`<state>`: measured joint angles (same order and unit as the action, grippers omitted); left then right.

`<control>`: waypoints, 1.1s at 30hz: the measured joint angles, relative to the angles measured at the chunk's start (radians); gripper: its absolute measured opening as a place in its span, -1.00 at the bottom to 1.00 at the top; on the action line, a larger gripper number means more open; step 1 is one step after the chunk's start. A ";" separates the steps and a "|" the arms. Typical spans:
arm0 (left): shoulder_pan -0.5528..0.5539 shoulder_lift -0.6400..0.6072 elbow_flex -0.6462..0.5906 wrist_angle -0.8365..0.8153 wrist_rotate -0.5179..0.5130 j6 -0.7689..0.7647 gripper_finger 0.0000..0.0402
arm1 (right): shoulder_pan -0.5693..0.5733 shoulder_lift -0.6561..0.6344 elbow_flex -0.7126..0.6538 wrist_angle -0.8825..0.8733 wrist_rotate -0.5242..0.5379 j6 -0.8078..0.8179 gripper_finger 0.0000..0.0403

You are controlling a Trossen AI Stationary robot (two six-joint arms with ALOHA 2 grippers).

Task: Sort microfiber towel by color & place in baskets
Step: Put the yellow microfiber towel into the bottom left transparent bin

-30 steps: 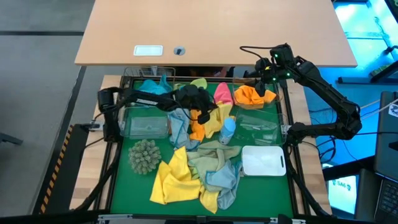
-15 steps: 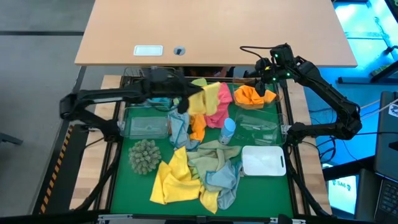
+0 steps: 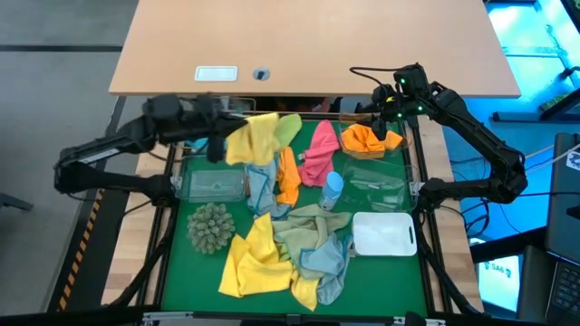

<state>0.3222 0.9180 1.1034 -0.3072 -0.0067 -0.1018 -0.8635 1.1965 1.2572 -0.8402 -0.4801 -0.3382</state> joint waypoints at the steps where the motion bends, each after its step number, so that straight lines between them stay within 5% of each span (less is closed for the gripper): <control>1: 0.000 -0.019 0.000 -0.055 -0.016 -0.019 -1.00 | 0.000 0.000 0.000 0.000 0.000 0.000 0.07; 20: 0.000 -0.191 0.000 -0.891 -0.108 -0.366 -1.00 | 0.000 0.000 0.000 0.000 0.000 0.000 0.07; 33: 0.000 -0.152 0.000 -1.008 -0.142 -0.368 -1.00 | 0.000 0.000 0.000 -0.001 0.000 0.000 0.07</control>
<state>0.3225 0.7663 1.1031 -1.3148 -0.1484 -0.4696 -0.8635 1.1965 1.2572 -0.8410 -0.4801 -0.3377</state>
